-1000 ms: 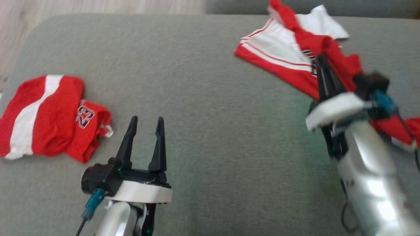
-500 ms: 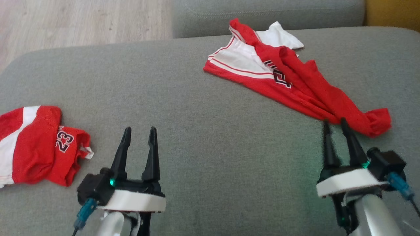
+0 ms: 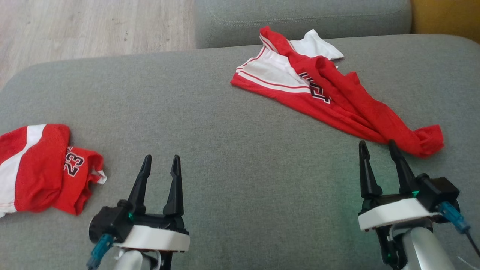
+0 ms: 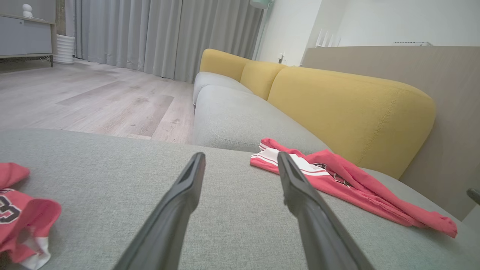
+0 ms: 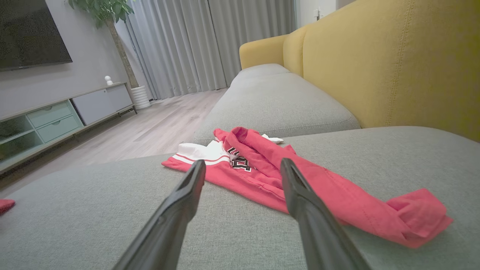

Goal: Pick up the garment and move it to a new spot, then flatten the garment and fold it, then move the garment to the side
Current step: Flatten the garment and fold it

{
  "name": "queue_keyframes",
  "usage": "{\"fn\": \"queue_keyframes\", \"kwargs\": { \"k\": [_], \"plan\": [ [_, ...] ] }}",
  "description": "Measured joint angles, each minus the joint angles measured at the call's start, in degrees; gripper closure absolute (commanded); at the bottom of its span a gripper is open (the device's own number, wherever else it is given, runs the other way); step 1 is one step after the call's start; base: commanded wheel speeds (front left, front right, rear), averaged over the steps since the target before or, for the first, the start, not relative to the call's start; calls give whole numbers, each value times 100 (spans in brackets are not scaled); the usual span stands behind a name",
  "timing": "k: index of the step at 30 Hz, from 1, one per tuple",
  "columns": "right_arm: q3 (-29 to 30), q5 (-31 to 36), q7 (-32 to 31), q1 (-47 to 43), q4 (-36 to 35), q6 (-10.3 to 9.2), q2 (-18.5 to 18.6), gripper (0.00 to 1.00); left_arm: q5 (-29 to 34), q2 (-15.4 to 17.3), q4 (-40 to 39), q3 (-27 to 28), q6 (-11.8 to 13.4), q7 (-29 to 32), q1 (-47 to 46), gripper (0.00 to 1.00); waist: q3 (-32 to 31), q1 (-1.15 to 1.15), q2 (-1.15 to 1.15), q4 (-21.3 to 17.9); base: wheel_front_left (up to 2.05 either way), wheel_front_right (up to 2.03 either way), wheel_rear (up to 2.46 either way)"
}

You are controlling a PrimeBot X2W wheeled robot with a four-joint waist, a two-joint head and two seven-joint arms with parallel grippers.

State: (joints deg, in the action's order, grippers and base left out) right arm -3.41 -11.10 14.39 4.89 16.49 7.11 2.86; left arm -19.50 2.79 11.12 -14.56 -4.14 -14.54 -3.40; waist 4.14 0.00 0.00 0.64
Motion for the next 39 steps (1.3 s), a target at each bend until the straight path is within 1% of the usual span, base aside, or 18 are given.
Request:
{"fn": "queue_keyframes", "kwargs": {
  "k": [6, 10, 13, 15, 18, 20, 23, 26, 28, 32, 33, 35, 39],
  "plan": [
    [53, -57, 0, 16, -68, 0, -1, 0, 0, 0, -32, -7, -43, 0, -3, 0, 126, 0, 0, 77, 0, 0, 0],
    [52, 69, 0, 119, -79, 0, -1, 0, 0, 0, -33, -48, -44, 0, -46, 0, 292, 1, 0, 166, 0, 0, 0],
    [55, 177, 0, 386, -96, 0, -1, 0, 1, 0, -32, -118, -49, 0, -166, 0, 434, 1, 0, 275, 0, 0, 0],
    [63, 246, 1, 810, 33, 0, 0, 0, 1, -1, -29, -226, -49, 0, -310, 0, 591, 1, 0, 419, 0, 0, 0],
    [30, 277, -3, 1315, 424, 0, 5, 0, -1, -1, -24, -335, -48, 0, -428, 0, 740, 1, 0, 613, 0, 0, 0],
    [48, 79, -109, 1660, 730, 0, 12, 0, -3, -1, -21, -404, -40, 0, -477, 0, 833, 1, 0, 758, 0, 0, 0],
    [111, -57, -432, 2214, 1296, 0, 196, 0, -31, -2, -18, -495, -34, 0, -485, 0, 977, 1, 0, 979, 0, 0, 0],
    [307, -479, -828, 2733, 1907, 0, 312, 0, -100, -2, -11, -592, -4, 0, -504, 0, 1103, 1, 0, 1200, 0, 0, 0],
    [406, -641, -1067, 3022, 2305, 0, 378, 0, -124, -2, -7, -627, 9, 0, -539, 0, 1173, 1, 0, 1343, 0, 0, 0],
    [604, -1091, -1552, 3441, 2996, 0, 485, 0, -318, -2, -8, -739, 40, 0, -595, 0, 1287, 1, 0, 1585, 0, 0, 0],
    [604, -1091, -1552, 3441, 2996, 0, 485, 0, -318, -2, -8, -739, 40, 0, -595, 0, 1287, 1, 0, 1585, 0, 0, 0],
    [624, -1218, -1685, 3591, 3245, 0, 554, 0, -412, -2, -3, -779, 60, 0, -595, 0, 1332, 1, 0, 1681, 0, 0, 0],
    [558, -1149, -1726, 3871, 3621, 0, 783, 0, -431, -3, -8, -808, 60, 0, -601, 0, 1411, 1, 0, 1795, 0, 0, 0]
  ]
}}
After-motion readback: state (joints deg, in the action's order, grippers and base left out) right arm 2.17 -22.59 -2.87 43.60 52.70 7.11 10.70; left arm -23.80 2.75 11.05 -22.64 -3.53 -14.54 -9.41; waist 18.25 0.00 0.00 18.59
